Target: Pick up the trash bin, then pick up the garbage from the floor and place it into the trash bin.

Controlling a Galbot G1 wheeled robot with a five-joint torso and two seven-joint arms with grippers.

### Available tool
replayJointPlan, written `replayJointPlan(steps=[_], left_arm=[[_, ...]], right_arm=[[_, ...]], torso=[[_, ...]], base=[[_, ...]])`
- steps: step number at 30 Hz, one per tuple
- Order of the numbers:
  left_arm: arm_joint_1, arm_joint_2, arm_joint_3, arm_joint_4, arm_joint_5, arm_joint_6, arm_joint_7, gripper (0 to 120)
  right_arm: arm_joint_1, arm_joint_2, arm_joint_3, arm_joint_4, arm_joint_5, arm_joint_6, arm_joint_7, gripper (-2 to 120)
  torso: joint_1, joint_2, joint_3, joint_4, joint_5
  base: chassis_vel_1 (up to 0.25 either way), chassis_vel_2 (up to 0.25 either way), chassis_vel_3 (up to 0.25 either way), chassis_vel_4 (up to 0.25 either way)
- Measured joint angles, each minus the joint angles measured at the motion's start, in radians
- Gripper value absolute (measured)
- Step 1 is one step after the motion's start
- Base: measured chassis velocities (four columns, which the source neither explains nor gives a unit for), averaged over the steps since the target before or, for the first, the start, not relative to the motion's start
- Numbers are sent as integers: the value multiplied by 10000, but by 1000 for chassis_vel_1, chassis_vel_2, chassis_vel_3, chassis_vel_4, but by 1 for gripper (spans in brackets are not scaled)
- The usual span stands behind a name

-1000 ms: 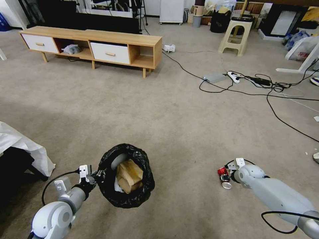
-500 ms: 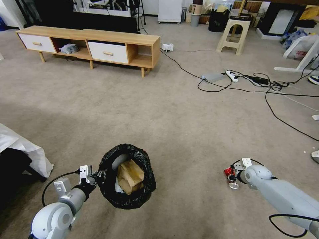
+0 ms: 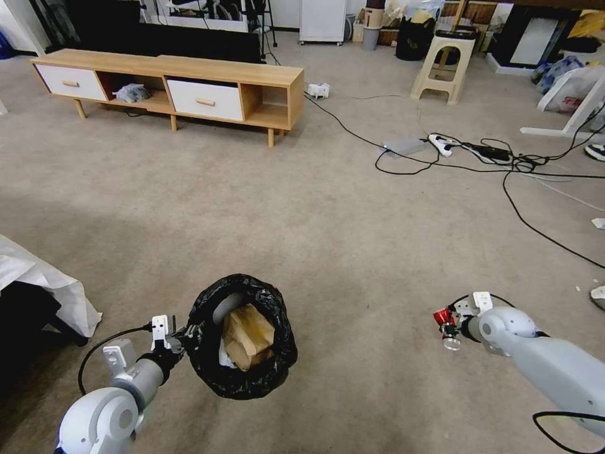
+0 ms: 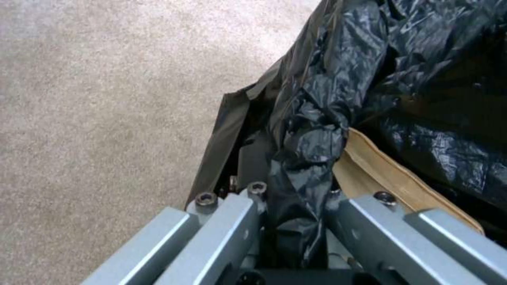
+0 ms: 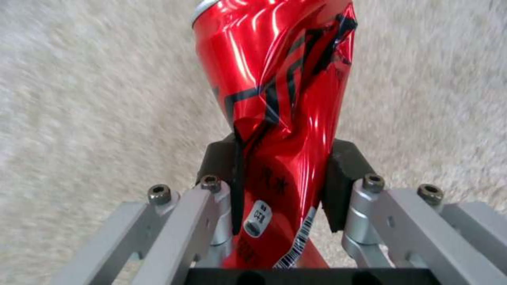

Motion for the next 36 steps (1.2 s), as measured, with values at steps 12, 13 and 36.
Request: replayJointPlan(steps=[12, 13, 36], left_arm=[[117, 74, -78, -50, 19, -2, 9, 1], [117, 74, -78, -50, 19, -2, 9, 1], [396, 103, -86, -280, 297, -117, 147, 1]], right_arm=[[1, -594, 327, 1115, 517, -52, 146, 26], [1, -594, 327, 1115, 517, -52, 146, 26], [-655, -2393, 2256, 5210, 1421, 22, 210, 26]], torso=[[0, 1, 0, 0, 0], [0, 1, 0, 0, 0], [-1, 1, 0, 1, -2]], base=[[0, 0, 0, 0], [0, 0, 0, 0], [0, 0, 0, 0]])
